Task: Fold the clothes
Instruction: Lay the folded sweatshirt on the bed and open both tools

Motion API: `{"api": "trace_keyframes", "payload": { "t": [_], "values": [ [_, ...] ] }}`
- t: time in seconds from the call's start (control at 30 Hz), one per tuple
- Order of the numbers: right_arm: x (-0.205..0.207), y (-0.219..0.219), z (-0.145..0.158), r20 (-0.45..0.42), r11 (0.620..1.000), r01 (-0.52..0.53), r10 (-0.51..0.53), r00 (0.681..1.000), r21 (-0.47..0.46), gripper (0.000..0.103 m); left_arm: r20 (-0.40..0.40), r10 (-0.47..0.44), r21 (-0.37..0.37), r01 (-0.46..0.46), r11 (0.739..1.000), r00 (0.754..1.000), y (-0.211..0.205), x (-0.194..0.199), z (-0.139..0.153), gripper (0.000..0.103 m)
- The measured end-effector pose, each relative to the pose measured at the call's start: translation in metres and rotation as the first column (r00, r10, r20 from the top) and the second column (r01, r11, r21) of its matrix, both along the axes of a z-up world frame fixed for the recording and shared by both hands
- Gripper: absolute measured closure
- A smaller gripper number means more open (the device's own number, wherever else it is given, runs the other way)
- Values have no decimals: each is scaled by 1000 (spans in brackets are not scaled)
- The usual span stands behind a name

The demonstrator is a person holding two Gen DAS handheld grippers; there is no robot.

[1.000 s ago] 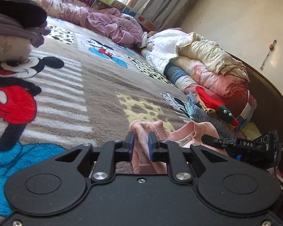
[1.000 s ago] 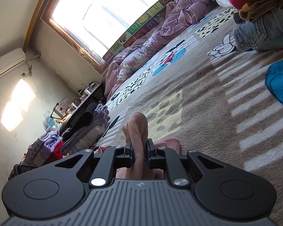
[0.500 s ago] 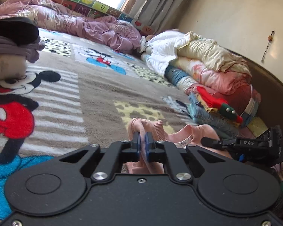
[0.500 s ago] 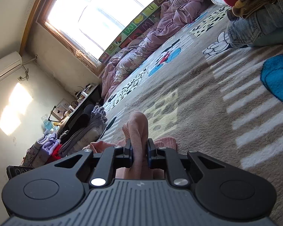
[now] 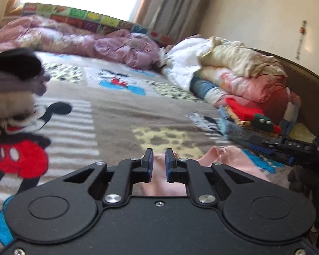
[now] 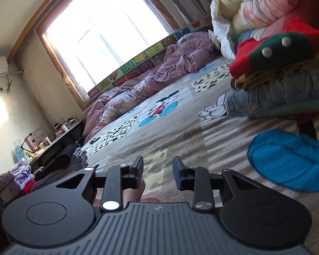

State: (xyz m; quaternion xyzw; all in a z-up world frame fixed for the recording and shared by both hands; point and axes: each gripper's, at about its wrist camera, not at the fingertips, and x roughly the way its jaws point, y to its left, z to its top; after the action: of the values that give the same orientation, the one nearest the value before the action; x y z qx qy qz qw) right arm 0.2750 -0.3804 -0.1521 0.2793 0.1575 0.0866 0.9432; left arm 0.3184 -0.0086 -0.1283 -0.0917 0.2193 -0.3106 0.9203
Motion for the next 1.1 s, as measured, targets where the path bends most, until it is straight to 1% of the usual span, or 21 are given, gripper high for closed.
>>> {"api": "trace_keyframes", "payload": {
  "t": [0.03, 0.1, 0.13, 0.2, 0.23, 0.37, 0.43, 0.47, 0.53, 0.57, 0.67, 0.77, 0.8, 0.83, 0.87, 0.9, 0.93, 0.97, 1.03, 1.1],
  "values": [
    [0, 1, 3, 15, 1000, -8, 9, 1000, -26, 71, 17, -23, 5, 23, 1000, 1000, -5, -3, 2, 96],
    [0, 11, 10, 58, 993, -63, 68, 996, -95, 71, 27, -54, 27, 53, 998, 998, -15, -5, 0, 96],
    [0, 17, 13, 75, 988, -88, 98, 992, -127, 71, 29, -66, 41, 65, 997, 997, -20, -5, -3, 92],
    [4, 27, 14, 74, 974, -142, 157, 985, -177, 72, 7, -54, 68, 53, 996, 999, -25, 0, -12, 92],
    [6, 32, 13, 53, 968, -155, 168, 984, -196, 72, -4, -42, 85, 42, 995, 999, -27, 2, -16, 92],
    [23, 38, -6, -94, 965, -198, 184, 978, -170, 71, -59, -16, 136, 24, 990, 998, -32, 10, -28, 92],
    [28, 39, -16, -167, 965, -212, 186, 968, -153, 71, -66, -20, 127, 28, 992, 998, -30, 11, -28, 92],
    [29, 38, -19, -181, 968, -211, 186, 966, -132, 71, -69, -22, 121, 30, 992, 997, -29, 12, -29, 92],
    [26, 33, -17, -170, 974, -194, 173, 970, -116, 71, -75, -26, 111, 35, 993, 997, -27, 12, -29, 90],
    [22, 30, -14, -155, 977, -186, 169, 973, -106, 71, -60, -21, 94, 27, 995, 998, -24, 10, -25, 88],
    [7, 21, 2, -56, 983, -136, 130, 990, -126, 71, -26, -5, 46, 6, 999, 1000, -17, 7, -17, 85],
    [2, 28, 10, 21, 974, -151, 157, 987, -170, 71, -35, 2, 32, -1, 999, 999, -14, 9, -17, 85],
    [3, 34, 9, 31, 968, -177, 185, 982, -178, 71, -46, 1, 49, 1, 999, 999, -17, 10, -19, 85],
    [5, 43, 10, 34, 955, -205, 216, 976, -214, 71, -58, 1, 66, 2, 998, 998, -21, 12, -21, 85],
    [7, 52, 10, 22, 939, -232, 245, 969, -253, 71, -79, -1, 81, 8, 997, 997, -24, 16, -25, 85],
    [13, 60, 5, -41, 922, -263, 262, 964, -286, 73, -101, -4, 96, 14, 995, 995, -27, 19, -28, 85],
    [19, 68, 0, -107, 902, -296, 276, 955, -315, 73, -123, -6, 111, 20, 994, 992, -30, 23, -32, 84],
    [25, 71, -8, -161, 896, -313, 275, 948, -314, 73, -134, -10, 109, 25, 994, 991, -31, 27, -34, 83],
    [26, 65, -7, -166, 911, -306, 268, 949, -277, 74, -163, -21, 94, 37, 995, 986, -30, 33, -36, 83],
    [24, 62, -10, -171, 917, -303, 265, 949, -259, 74, -179, -30, 81, 45, 996, 983, -29, 36, -38, 83]
  ]
}}
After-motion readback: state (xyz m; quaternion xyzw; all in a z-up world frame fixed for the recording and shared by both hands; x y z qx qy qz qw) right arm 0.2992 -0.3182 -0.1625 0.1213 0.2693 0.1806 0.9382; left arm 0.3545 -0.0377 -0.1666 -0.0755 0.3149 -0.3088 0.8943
